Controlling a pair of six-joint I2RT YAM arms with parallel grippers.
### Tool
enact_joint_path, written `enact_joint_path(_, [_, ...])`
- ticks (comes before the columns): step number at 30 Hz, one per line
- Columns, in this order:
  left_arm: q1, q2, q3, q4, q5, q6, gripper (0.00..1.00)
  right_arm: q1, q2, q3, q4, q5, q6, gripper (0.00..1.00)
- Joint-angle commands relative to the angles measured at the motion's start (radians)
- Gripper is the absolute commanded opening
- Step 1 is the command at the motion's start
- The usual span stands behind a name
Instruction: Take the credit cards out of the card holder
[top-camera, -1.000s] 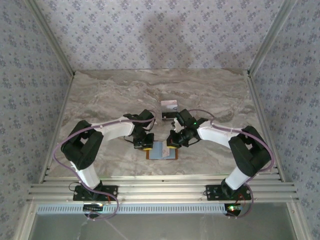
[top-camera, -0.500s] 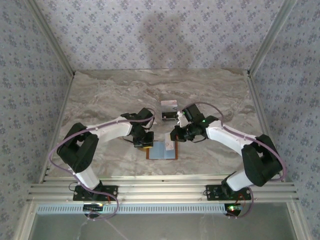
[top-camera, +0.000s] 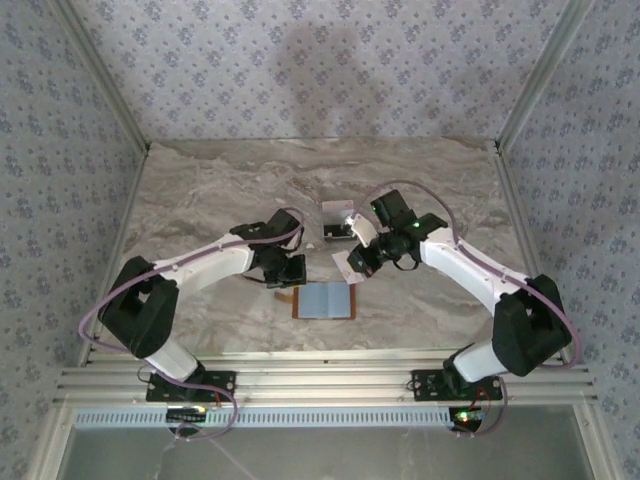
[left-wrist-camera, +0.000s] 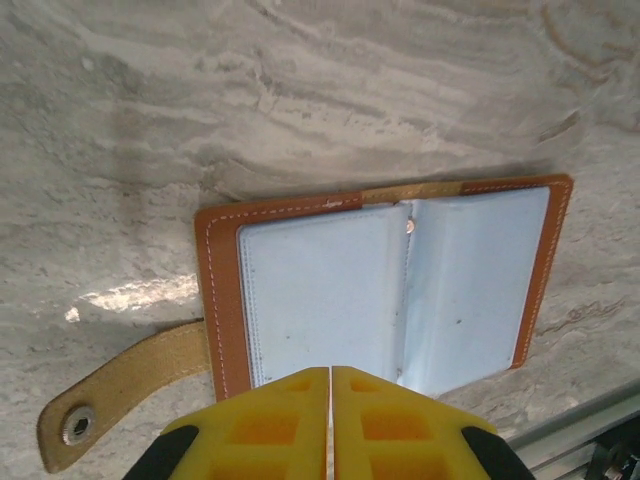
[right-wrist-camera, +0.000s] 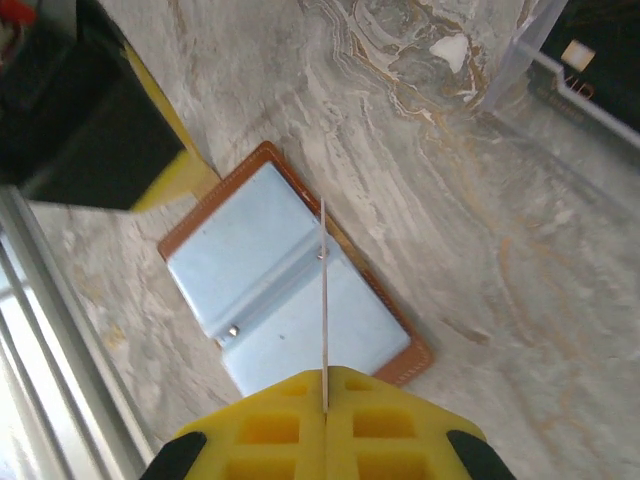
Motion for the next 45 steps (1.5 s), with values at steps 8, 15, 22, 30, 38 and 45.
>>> enact_joint_path(8, [0.037,-0.084,-0.053,0.023,-0.022,-0.016,0.12,-0.006,0.063,0.206,-0.251,0.174,-0.439,0.0])
enact_joint_path(15, [0.046,-0.106,-0.072,0.027,-0.026,-0.021,0.12,-0.005,0.141,0.311,-0.334,0.298,-0.56,0.0])
enact_joint_path(22, [0.053,-0.13,-0.094,0.023,-0.033,-0.025,0.12,-0.006,0.218,0.428,-0.379,0.374,-0.664,0.0])
enact_joint_path(30, [0.078,-0.183,-0.151,0.017,-0.045,-0.038,0.12,-0.011,0.322,0.587,-0.398,0.393,-0.765,0.0])
enact_joint_path(38, [0.098,-0.232,-0.184,0.003,-0.052,-0.049,0.12,-0.013,0.466,0.783,-0.431,0.424,-0.846,0.0])
enact_joint_path(45, [0.111,-0.25,-0.196,-0.009,-0.058,-0.05,0.12,-0.012,0.582,0.92,-0.444,0.45,-0.9,0.0])
